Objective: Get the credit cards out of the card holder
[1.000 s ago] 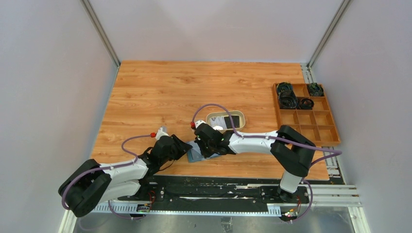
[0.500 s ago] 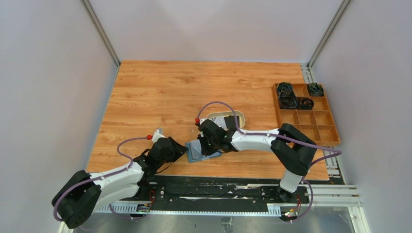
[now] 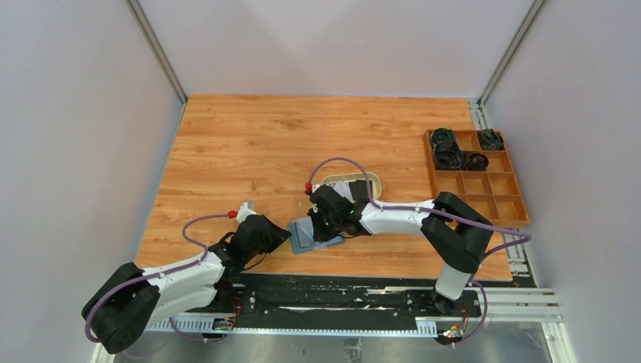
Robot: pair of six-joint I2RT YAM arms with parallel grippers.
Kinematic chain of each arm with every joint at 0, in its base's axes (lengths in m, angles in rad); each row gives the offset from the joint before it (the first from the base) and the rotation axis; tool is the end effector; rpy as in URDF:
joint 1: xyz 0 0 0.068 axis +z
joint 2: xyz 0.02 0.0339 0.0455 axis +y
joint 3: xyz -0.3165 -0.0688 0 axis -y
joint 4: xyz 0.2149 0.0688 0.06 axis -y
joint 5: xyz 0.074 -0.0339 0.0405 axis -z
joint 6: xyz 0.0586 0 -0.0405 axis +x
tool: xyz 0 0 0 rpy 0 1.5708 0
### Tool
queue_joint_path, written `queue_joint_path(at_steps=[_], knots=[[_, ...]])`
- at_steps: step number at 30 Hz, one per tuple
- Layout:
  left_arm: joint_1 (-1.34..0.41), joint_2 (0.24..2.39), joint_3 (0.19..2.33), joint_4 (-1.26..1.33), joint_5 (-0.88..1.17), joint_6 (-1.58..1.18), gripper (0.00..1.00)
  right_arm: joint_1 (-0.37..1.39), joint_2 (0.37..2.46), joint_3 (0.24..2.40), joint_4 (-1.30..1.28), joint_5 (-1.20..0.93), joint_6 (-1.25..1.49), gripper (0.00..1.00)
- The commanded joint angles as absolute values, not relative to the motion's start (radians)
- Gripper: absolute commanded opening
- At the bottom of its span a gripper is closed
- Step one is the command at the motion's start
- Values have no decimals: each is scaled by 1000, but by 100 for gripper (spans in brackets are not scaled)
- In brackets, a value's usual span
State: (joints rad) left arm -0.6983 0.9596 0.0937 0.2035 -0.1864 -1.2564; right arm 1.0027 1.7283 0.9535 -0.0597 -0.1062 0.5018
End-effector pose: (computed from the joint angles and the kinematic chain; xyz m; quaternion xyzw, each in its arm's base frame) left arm 0.1043 -0.0734 0.1670 -0.2857 0.8489 -0.3154 0.3136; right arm 0.1852 0.3017 0.2206 -0.2494 0.8979 0.2817 0.2286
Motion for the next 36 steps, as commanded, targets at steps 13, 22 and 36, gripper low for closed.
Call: queue_joint_path(at_steps=[13, 22, 36], knots=[[-706, 1086, 50, 266, -152, -1263, 27, 979, 1783, 907, -144, -57, 490, 0], [-706, 1077, 41, 270, -156, -1273, 0, 970, 1747, 889, -142, -52, 492, 0], [-705, 814, 95, -57, -280, -1206, 0, 856, 1454, 768, -254, 155, 524, 1]])
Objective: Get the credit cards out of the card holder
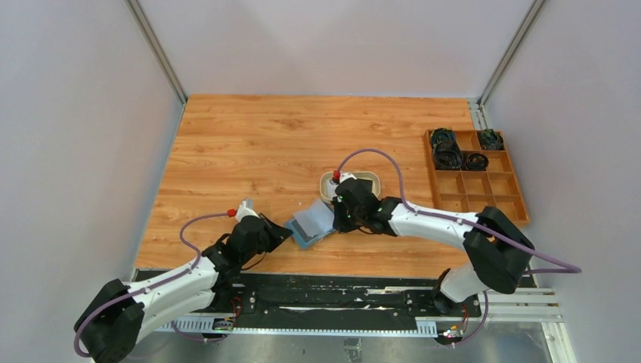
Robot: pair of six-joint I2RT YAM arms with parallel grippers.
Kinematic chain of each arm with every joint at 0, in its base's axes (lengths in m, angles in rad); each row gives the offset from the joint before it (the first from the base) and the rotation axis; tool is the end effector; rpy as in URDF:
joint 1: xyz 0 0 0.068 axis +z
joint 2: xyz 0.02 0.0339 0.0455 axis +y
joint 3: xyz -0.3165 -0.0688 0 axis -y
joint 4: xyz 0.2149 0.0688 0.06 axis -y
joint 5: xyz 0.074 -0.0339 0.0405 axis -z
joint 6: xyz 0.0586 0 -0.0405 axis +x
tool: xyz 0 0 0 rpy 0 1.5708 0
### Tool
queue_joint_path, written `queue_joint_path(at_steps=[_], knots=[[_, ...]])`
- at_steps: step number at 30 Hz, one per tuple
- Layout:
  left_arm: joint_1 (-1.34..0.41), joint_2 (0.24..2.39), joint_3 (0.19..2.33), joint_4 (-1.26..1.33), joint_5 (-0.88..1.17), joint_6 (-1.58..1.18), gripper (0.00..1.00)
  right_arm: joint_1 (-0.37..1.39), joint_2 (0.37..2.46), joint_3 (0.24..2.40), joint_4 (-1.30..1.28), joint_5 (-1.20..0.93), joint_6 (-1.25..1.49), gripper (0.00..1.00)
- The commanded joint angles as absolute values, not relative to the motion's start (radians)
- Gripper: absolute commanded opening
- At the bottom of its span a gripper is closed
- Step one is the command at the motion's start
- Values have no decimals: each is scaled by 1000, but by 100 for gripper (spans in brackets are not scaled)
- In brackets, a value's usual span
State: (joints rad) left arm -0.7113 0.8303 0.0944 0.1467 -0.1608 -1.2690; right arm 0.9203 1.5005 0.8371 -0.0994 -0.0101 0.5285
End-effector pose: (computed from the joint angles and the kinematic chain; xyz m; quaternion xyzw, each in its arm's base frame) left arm 0.0937 -0.0684 0.1741 -0.2784 0.8347 -0.3540 0.3169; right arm 0.1811 0.2390 0.2525 -0.1809 0.9015 0.2640 0.2913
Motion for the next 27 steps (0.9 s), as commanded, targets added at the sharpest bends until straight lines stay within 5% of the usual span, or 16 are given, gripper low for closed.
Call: queue_joint_path(at_steps=[1, 4, 7, 16, 27], knots=[[-706, 815, 102, -67, -281, -1198, 0, 853, 1454, 767, -265, 161, 521, 8], [-706, 831, 127, -86, -285, -1171, 0, 853, 1462, 796, -302, 170, 514, 52], [-706, 846, 139, -88, -281, -1160, 0, 858, 1438, 826, -305, 180, 498, 74], [-706, 853, 154, -101, -280, -1143, 0, 1049, 1417, 962, -226, 161, 293, 77], [-706, 861, 174, -118, -279, -1134, 0, 1155, 1727, 1204, -292, 162, 216, 77]])
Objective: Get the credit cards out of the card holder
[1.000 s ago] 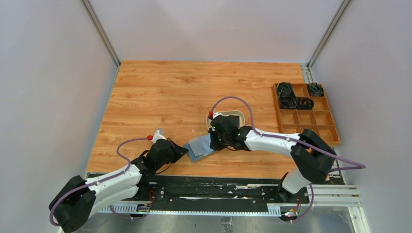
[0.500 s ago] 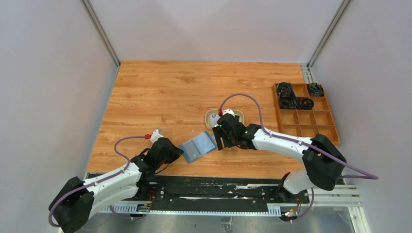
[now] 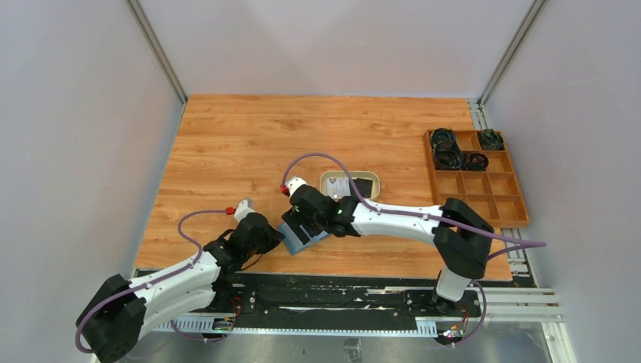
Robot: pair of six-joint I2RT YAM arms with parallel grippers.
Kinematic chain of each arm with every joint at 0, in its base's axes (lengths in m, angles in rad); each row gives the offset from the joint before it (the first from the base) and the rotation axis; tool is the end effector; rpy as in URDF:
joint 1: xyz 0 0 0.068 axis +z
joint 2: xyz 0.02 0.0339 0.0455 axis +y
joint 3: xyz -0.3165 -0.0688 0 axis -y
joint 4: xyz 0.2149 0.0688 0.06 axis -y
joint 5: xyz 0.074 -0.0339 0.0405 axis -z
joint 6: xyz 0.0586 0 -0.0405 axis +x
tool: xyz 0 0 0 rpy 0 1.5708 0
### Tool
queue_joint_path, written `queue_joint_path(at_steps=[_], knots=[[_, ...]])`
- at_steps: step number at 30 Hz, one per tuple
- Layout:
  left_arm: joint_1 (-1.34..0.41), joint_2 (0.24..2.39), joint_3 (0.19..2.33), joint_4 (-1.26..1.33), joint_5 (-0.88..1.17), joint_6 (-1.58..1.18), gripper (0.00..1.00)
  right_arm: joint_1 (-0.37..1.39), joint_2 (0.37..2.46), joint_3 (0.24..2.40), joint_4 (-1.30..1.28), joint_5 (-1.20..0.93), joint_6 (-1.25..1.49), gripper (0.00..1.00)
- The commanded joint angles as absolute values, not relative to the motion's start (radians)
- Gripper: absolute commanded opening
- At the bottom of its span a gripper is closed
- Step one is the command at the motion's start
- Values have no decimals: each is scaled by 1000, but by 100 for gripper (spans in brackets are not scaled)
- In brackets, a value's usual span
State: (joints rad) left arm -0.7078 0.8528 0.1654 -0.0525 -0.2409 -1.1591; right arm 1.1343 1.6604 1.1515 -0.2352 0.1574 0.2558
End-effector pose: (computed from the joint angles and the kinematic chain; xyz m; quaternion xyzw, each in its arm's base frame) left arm 0.0947 -0.0626 0.1736 -0.2505 0.8744 -0.2566 0.3268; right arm 0.1615 0.3244 0.2871 -0.3597 0.8397 0.2012 0.3536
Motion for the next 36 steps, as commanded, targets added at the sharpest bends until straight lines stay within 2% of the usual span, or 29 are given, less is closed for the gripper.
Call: queue_joint_path(at_steps=[1, 25, 36], knots=[[-706, 858, 173, -119, -280, -1135, 0, 1158, 1745, 1218, -291, 161, 216, 77], [-706, 856, 156, -109, -281, -1152, 0, 1173, 1902, 1244, -207, 95, 243, 77], [-706, 869, 153, -96, -279, -1153, 0, 1173, 1907, 1252, -207, 96, 240, 77]])
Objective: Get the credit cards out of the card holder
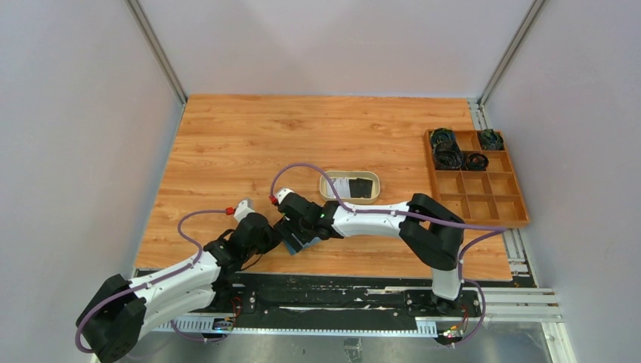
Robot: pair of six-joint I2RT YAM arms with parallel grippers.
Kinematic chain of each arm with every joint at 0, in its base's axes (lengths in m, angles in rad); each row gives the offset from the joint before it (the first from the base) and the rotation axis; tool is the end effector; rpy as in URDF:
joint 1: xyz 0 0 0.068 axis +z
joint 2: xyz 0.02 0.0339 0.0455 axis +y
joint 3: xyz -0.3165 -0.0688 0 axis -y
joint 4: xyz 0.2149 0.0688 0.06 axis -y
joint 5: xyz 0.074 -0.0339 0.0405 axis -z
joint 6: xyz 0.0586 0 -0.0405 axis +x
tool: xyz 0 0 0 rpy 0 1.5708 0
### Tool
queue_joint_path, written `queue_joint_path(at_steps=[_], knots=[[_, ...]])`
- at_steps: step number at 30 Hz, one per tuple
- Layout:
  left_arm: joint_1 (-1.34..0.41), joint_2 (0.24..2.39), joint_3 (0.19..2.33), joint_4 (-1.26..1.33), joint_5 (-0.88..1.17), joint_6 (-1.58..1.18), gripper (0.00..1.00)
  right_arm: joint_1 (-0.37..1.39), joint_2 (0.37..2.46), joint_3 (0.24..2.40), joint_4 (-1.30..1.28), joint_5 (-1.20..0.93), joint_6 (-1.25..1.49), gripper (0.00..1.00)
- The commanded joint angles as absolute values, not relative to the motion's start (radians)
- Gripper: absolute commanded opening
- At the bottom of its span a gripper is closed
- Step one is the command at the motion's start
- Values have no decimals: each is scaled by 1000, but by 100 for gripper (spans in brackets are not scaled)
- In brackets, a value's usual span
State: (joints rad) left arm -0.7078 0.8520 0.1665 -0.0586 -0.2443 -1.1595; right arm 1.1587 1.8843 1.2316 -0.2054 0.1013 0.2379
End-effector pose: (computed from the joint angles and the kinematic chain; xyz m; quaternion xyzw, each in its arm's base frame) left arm 0.0945 -0.0622 0.1735 -0.2512 0.8749 -0.2541 0.3269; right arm 0.1702 0.3745 0.2316 -0.4000 0.8464 0.1877 0.2974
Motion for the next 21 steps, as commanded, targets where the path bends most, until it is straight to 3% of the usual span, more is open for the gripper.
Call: queue_joint_path(at_steps=[1, 14, 21], knots=[[-706, 868, 153, -95, -279, -1154, 0, 1173, 1912, 1256, -207, 95, 241, 77], [-706, 878, 152, -89, -278, -1154, 0, 1182, 1933, 1252, -202, 95, 252, 78], [-706, 863, 154, -107, -282, -1152, 0, 1177, 1936, 1232, -246, 203, 258, 79]])
